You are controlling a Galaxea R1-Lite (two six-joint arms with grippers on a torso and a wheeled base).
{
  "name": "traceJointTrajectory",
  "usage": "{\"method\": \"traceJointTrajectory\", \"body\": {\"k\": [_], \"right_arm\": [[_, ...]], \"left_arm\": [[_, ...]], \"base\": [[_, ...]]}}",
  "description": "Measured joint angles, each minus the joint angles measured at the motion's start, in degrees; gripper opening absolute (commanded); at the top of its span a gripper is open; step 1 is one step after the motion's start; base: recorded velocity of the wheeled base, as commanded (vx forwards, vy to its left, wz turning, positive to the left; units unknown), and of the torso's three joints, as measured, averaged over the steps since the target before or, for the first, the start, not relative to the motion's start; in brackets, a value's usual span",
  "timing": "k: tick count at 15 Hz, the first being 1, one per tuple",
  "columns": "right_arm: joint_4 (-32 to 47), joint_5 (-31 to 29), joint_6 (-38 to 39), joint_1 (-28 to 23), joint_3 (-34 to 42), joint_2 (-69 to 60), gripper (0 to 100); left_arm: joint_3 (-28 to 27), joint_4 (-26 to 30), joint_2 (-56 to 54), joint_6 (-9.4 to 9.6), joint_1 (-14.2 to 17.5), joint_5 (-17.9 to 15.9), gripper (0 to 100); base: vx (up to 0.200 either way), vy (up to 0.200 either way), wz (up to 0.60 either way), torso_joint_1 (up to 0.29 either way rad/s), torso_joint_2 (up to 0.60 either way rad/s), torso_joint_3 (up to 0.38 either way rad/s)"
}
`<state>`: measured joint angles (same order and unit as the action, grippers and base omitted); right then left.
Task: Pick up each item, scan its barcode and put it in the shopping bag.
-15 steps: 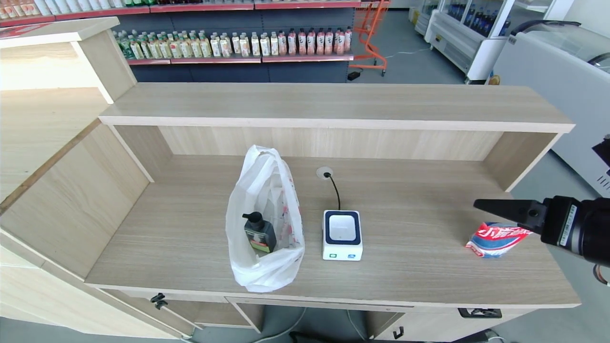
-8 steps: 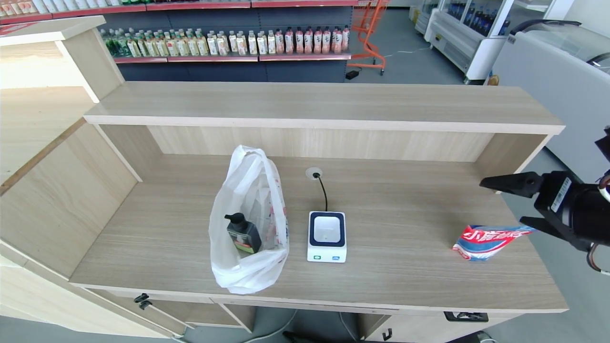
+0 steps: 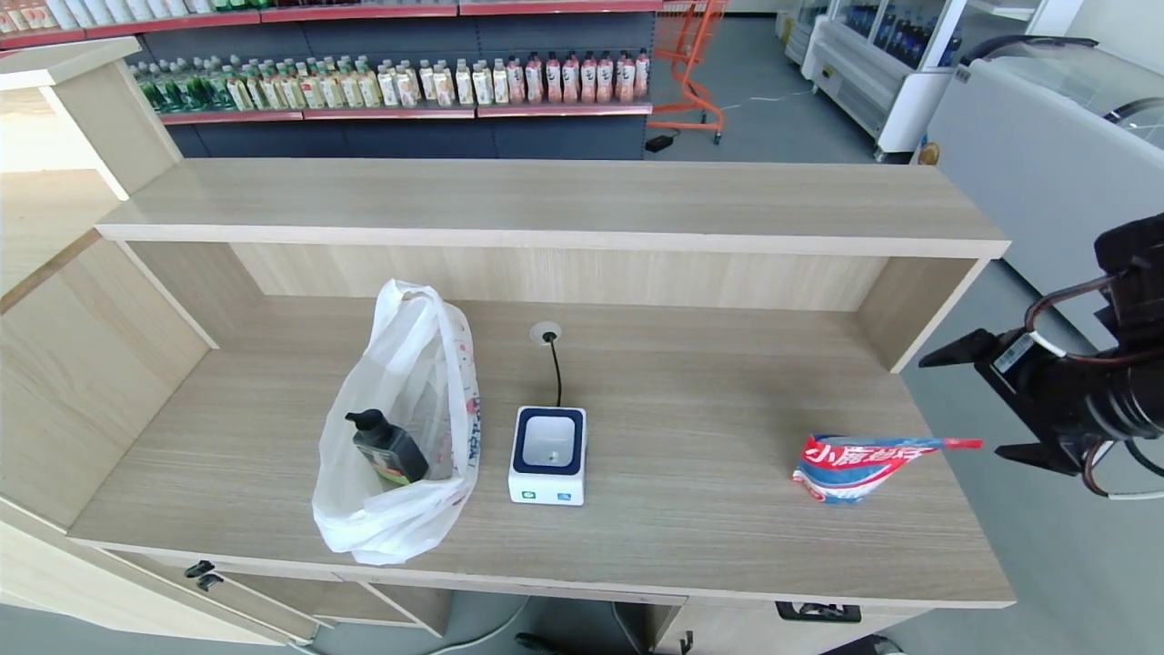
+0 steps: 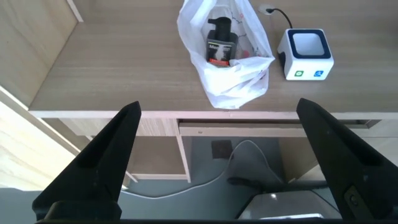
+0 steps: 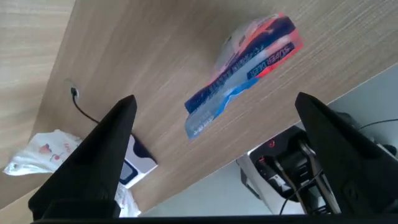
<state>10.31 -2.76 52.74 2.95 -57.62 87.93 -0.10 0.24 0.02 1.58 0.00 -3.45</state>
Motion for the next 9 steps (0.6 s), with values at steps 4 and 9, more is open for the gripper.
{"method": "traceJointTrajectory", "body": {"k": [4, 9], "right_arm": [[-2.1, -1.5, 0.2, 0.1, -4.6, 10.3, 100], [-2.2, -2.6, 0.7, 1.4, -8.1, 18.3, 100]], "left_arm": [[0.0, 0.0, 0.0, 0.0, -0.1, 0.0, 100], [0.0, 0.0, 0.0, 0.0, -0.1, 0.0, 100]], "base": [[0.0, 0.0, 0.0, 0.0, 0.0, 0.0], [0.0, 0.0, 0.0, 0.0, 0.0, 0.0]]}}
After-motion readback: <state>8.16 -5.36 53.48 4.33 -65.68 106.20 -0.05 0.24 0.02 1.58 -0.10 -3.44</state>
